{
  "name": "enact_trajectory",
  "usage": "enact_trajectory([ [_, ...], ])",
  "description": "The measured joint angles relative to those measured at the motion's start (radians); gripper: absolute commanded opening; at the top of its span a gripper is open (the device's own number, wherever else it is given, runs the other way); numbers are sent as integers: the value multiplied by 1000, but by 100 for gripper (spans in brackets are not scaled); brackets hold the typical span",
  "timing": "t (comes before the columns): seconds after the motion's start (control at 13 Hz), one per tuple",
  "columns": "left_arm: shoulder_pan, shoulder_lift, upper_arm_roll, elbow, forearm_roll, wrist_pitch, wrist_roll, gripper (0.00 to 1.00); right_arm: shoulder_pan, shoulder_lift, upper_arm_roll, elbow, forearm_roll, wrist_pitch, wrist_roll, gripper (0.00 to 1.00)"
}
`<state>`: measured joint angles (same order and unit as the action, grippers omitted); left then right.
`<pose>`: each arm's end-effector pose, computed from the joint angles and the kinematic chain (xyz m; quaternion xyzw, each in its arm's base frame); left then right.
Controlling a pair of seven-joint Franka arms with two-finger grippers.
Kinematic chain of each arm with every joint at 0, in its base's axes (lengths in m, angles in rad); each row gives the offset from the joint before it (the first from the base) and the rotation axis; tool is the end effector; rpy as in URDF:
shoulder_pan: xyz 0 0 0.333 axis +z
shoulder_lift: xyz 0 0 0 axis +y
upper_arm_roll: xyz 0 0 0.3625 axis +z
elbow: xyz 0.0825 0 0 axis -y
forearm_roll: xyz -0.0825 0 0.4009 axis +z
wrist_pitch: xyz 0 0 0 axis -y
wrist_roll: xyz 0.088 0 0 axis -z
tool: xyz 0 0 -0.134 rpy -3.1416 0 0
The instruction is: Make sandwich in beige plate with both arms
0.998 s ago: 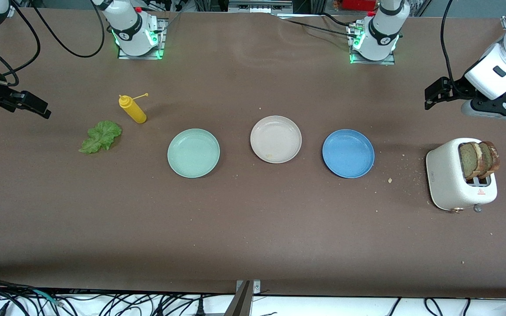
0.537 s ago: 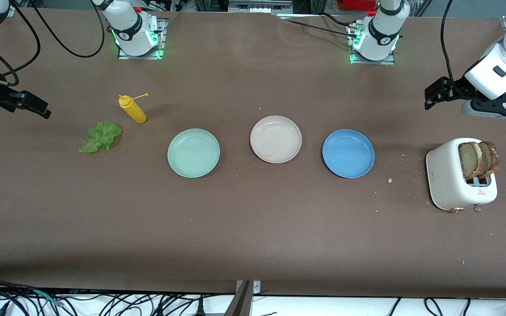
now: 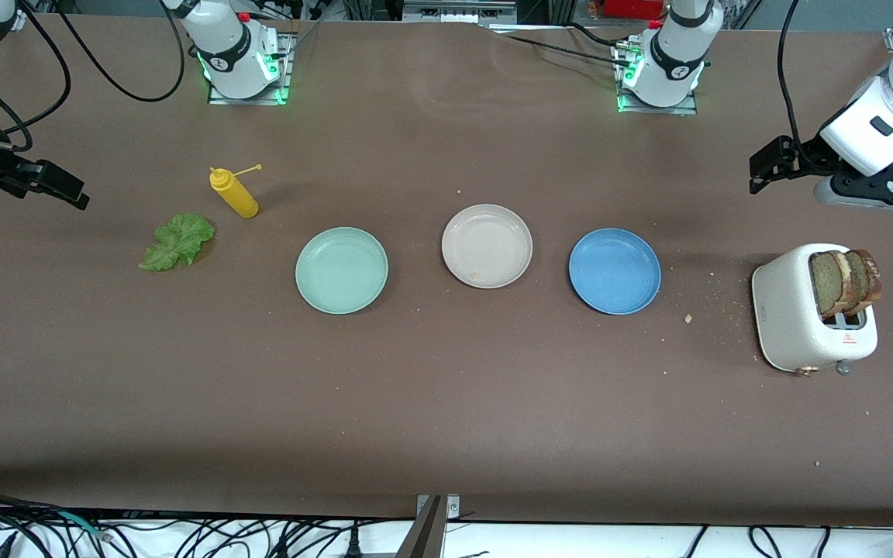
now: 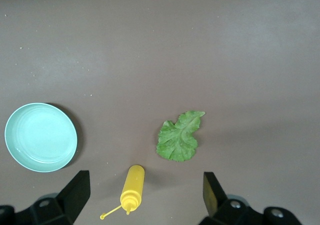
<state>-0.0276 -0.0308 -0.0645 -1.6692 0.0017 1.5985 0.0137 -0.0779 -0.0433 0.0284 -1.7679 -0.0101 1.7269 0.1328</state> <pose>0.5571 -0.0518 0.6157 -0.9984 0.0529 0.0199 0.0026 0.5631 -0.0288 0.5850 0.9959 -0.0903 0.0014 0.0056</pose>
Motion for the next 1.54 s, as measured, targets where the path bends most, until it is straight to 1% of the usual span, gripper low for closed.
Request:
enact_trajectory([
  [0.61,0,1,0,0,0,0,0,100,0,0,0,2,0,0,0,100],
  [1.07,2,28,8,0,0,-3,0,100,0,1,0,2,0,-1,0,100],
  [1.31,32,37,14,0,0,-7,0,100,0,7,0,2,0,0,0,100],
  [1.54,72,77,17,0,8,-5,9,100,0,9,0,2,0,0,0,100],
])
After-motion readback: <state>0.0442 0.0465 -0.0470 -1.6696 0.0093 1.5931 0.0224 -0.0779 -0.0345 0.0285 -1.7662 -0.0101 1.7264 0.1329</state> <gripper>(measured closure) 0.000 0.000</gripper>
